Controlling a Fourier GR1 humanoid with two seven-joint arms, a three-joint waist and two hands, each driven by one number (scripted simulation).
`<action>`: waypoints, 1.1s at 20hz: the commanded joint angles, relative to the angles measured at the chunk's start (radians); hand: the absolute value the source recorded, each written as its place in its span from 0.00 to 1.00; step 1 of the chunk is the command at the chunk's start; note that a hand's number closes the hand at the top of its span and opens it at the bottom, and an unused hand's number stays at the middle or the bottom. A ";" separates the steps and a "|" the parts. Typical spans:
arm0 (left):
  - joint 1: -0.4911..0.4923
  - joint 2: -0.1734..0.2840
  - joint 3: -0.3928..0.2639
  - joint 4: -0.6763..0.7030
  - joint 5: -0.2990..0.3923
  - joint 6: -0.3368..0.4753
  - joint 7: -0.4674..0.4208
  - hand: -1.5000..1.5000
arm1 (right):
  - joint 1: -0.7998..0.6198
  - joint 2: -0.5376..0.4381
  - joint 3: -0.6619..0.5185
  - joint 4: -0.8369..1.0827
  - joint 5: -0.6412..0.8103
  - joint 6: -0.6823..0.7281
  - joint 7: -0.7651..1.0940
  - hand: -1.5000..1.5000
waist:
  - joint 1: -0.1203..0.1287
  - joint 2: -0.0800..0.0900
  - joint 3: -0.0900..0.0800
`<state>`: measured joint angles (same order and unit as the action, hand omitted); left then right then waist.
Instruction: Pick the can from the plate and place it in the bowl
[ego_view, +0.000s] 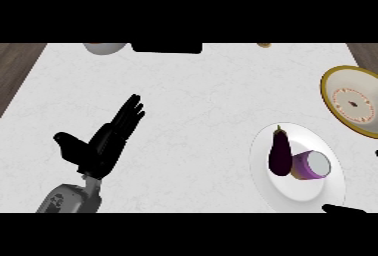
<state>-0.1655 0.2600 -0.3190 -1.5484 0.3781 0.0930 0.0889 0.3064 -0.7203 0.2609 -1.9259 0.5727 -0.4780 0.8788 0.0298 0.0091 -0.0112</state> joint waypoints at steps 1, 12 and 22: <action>-0.008 -0.042 -0.017 0.030 -0.020 0.017 -0.023 0.50 | -0.117 -0.011 0.017 -0.102 -0.004 0.212 0.320 0.00 | 0.003 0.000 0.003; -0.021 -0.016 0.028 0.060 0.005 -0.035 -0.017 0.50 | -0.411 0.146 0.036 0.055 -0.067 0.454 0.607 0.00 | 0.002 -0.002 0.007; -0.003 -0.057 0.003 0.021 -0.037 0.016 0.009 0.50 | -0.448 0.214 0.029 0.178 -0.098 0.537 0.609 0.00 | -0.018 -0.008 0.010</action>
<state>-0.1654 0.2245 -0.3024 -1.5274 0.3611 0.0899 0.0897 -0.0729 -0.5436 0.2891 -1.7815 0.4785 -0.0302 1.2463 0.0165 0.0018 -0.0024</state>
